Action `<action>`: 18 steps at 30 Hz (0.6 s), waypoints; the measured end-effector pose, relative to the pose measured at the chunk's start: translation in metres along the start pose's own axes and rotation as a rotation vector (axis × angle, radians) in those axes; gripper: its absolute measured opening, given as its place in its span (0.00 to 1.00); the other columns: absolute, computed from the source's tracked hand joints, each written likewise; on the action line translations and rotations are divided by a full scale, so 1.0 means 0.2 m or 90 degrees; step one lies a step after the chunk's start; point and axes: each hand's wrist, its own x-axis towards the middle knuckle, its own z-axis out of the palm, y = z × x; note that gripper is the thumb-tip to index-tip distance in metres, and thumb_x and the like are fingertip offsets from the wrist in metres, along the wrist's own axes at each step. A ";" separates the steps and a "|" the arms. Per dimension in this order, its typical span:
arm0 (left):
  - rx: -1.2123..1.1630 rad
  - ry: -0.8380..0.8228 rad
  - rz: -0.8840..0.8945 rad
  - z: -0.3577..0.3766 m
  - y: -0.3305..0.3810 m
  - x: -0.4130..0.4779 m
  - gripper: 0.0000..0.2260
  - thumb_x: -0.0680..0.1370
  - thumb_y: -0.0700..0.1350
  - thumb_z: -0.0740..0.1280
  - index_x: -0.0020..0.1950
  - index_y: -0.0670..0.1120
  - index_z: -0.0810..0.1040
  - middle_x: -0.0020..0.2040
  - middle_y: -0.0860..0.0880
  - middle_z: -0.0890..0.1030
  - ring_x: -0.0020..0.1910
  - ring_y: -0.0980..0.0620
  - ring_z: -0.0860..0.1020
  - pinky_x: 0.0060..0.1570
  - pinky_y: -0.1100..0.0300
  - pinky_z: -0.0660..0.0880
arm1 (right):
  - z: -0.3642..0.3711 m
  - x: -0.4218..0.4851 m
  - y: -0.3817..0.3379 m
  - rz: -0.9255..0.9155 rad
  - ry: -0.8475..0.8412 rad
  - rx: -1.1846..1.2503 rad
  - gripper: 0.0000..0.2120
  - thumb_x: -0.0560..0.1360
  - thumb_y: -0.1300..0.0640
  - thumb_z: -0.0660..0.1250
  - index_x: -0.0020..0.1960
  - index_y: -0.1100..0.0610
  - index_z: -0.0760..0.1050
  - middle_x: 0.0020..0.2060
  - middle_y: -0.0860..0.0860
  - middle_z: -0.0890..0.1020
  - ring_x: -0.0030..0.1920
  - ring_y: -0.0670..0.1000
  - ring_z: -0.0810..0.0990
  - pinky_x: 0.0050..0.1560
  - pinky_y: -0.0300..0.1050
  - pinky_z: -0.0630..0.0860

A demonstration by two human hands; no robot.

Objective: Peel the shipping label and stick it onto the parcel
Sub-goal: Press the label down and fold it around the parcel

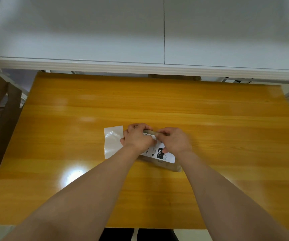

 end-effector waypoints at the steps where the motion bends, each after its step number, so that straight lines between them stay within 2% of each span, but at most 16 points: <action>1: 0.011 -0.010 0.005 0.00 0.00 0.00 0.20 0.67 0.52 0.75 0.58 0.63 0.76 0.68 0.54 0.66 0.71 0.48 0.62 0.67 0.51 0.59 | -0.01 0.00 0.00 -0.003 -0.007 0.014 0.13 0.77 0.49 0.67 0.60 0.48 0.79 0.51 0.46 0.84 0.29 0.50 0.84 0.35 0.44 0.79; 3: 0.021 -0.022 0.011 -0.01 0.00 -0.01 0.24 0.66 0.53 0.77 0.60 0.63 0.75 0.68 0.54 0.65 0.71 0.47 0.61 0.67 0.51 0.58 | -0.04 0.00 0.01 -0.006 -0.010 0.017 0.15 0.78 0.51 0.68 0.64 0.50 0.77 0.59 0.48 0.80 0.28 0.50 0.81 0.32 0.40 0.77; 5: 0.025 -0.031 0.014 -0.02 0.00 0.00 0.27 0.65 0.54 0.78 0.61 0.63 0.74 0.69 0.53 0.65 0.71 0.47 0.60 0.67 0.50 0.58 | -0.06 -0.01 0.03 -0.016 -0.010 -0.032 0.20 0.76 0.52 0.70 0.67 0.49 0.75 0.60 0.48 0.79 0.32 0.50 0.81 0.39 0.46 0.81; 7: 0.046 -0.040 0.019 -0.02 0.00 0.00 0.29 0.64 0.55 0.79 0.62 0.63 0.73 0.70 0.52 0.63 0.72 0.47 0.59 0.68 0.49 0.57 | -0.08 -0.03 0.06 -0.034 -0.039 -0.085 0.26 0.73 0.53 0.73 0.69 0.49 0.72 0.59 0.48 0.80 0.41 0.52 0.82 0.47 0.52 0.82; 9: 0.081 -0.053 0.029 -0.01 -0.01 0.00 0.33 0.62 0.55 0.79 0.64 0.64 0.71 0.72 0.52 0.60 0.73 0.46 0.57 0.69 0.47 0.56 | -0.08 -0.04 0.07 -0.042 -0.073 -0.117 0.31 0.70 0.55 0.75 0.71 0.48 0.70 0.59 0.50 0.80 0.51 0.53 0.81 0.51 0.51 0.80; 10: 0.100 -0.058 0.034 -0.01 -0.01 0.00 0.34 0.62 0.55 0.79 0.65 0.64 0.70 0.73 0.52 0.59 0.74 0.46 0.56 0.69 0.47 0.56 | -0.09 -0.05 0.07 -0.042 -0.083 -0.129 0.33 0.70 0.56 0.75 0.72 0.47 0.68 0.59 0.50 0.80 0.52 0.53 0.81 0.50 0.49 0.80; 15: 0.131 -0.045 0.041 0.01 -0.01 0.00 0.33 0.61 0.54 0.79 0.63 0.64 0.70 0.73 0.51 0.59 0.74 0.46 0.56 0.68 0.46 0.56 | -0.07 -0.06 0.07 -0.036 -0.063 -0.137 0.32 0.69 0.58 0.75 0.69 0.46 0.69 0.53 0.50 0.81 0.48 0.53 0.82 0.47 0.48 0.80; 18: 0.131 -0.032 0.031 0.02 0.00 0.00 0.32 0.61 0.53 0.79 0.62 0.64 0.71 0.72 0.52 0.60 0.73 0.46 0.57 0.67 0.46 0.57 | -0.06 -0.04 0.07 -0.021 -0.053 -0.100 0.28 0.70 0.58 0.74 0.67 0.45 0.72 0.50 0.49 0.82 0.43 0.54 0.84 0.45 0.53 0.83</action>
